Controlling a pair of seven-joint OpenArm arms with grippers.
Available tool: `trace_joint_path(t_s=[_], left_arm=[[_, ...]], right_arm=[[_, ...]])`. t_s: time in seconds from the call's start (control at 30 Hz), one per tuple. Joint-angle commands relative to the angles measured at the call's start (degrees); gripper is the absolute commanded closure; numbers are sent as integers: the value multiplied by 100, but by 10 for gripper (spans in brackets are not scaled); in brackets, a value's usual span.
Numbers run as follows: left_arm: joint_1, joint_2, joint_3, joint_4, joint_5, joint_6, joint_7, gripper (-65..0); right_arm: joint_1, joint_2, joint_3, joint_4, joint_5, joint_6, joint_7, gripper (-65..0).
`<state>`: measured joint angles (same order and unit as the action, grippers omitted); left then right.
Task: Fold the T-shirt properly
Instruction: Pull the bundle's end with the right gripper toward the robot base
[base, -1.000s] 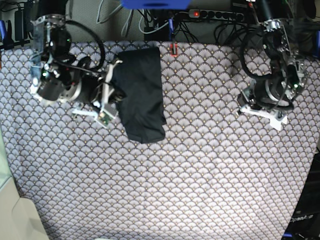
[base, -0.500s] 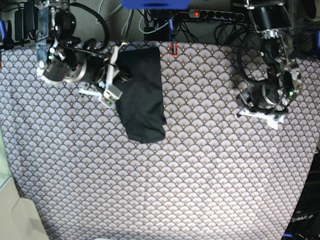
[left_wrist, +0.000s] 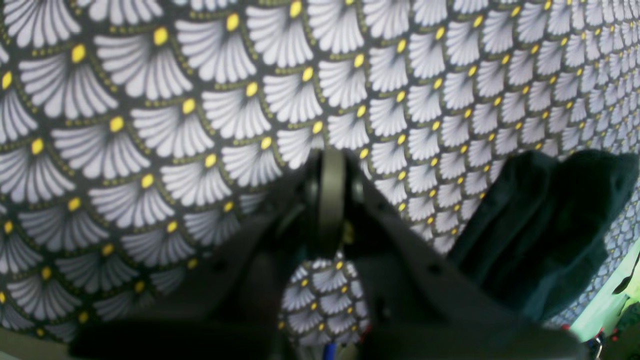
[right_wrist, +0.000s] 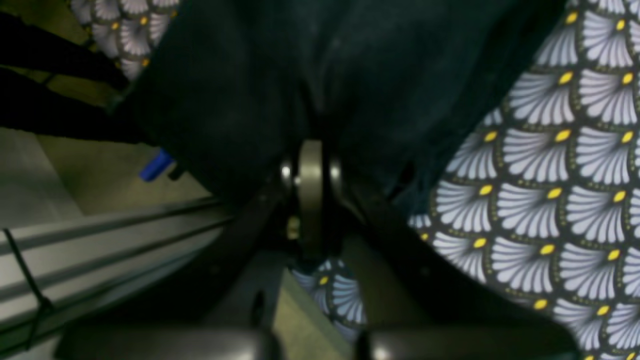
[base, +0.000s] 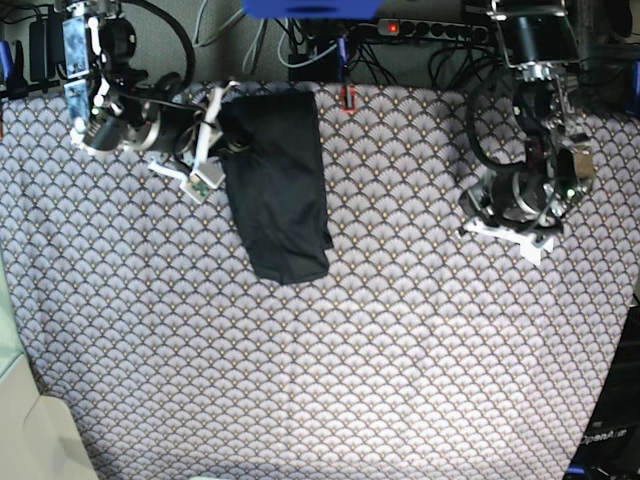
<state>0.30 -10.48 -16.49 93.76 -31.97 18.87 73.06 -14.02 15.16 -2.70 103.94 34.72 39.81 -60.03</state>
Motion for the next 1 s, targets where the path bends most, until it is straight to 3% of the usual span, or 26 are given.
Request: trace_joint_path(t_s=[0.0,0.27,0.53,0.73,0.97], left_arm=[[-95,-64,-26,79,-52,-19,-40,0],[-78,-82,-26,71,-43,-19,-40,0],[-51,-82,-26,71,-43,-28,-40,0],[-51,-82,-26,106,-43,-28,-40,0],[80,-178,-43,255,-78,-28,-13,0]], right_arm=[[18,45,2,19,31,19,73,0],[26,203,-605,-385,23,19,513,0],[26,388,-587,186,23,19,460,0],[88,537,-570,960,40,19,65,0],[228,537,-262,1013,40,19,-287,0]])
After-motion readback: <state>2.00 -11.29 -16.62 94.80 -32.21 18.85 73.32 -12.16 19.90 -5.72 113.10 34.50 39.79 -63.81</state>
